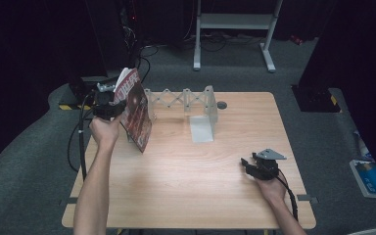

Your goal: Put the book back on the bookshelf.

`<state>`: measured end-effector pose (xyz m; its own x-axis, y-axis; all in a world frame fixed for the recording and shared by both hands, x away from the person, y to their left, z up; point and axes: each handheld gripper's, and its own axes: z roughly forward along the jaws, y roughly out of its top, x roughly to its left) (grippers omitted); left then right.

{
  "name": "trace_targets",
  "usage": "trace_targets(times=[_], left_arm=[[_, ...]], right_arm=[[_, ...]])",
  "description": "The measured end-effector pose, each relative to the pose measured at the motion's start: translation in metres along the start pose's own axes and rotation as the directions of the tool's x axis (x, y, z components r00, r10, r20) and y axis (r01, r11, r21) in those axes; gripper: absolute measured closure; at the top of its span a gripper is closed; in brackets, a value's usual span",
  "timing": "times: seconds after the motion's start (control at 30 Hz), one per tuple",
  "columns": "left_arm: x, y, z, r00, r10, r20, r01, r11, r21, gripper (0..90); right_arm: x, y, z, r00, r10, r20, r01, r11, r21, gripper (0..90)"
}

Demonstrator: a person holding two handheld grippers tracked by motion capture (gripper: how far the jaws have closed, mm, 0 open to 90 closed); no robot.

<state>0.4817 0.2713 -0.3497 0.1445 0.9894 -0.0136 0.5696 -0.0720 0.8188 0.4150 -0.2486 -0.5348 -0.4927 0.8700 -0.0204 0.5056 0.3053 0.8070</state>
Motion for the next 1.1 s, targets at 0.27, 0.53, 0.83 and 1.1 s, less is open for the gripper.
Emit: trace_targets(times=[0.27,0.53,0.83,1.1], left_arm=[[0.008,-0.003,0.000,0.9984,0.024,-0.052,-0.023,0.9997,0.010,74.2],[0.020,-0.007,0.000,0.9968,-0.006,-0.079,0.008,0.9998,0.019,69.8],[0.027,-0.011,-0.002,0.9958,-0.024,-0.088,0.025,0.9997,0.009,59.3],[0.032,-0.014,-0.009,0.9965,-0.060,-0.058,0.059,0.9980,-0.024,44.1]], right_arm=[[0.000,0.000,0.000,1.0000,0.001,0.000,-0.001,1.000,0.000,43.1],[0.000,0.000,0.000,1.0000,0.002,0.000,-0.002,1.000,-0.002,43.1],[0.000,0.000,0.000,1.0000,0.001,0.000,-0.001,1.000,0.000,43.1],[0.000,0.000,0.000,1.0000,0.000,0.000,0.000,1.000,-0.003,43.0]])
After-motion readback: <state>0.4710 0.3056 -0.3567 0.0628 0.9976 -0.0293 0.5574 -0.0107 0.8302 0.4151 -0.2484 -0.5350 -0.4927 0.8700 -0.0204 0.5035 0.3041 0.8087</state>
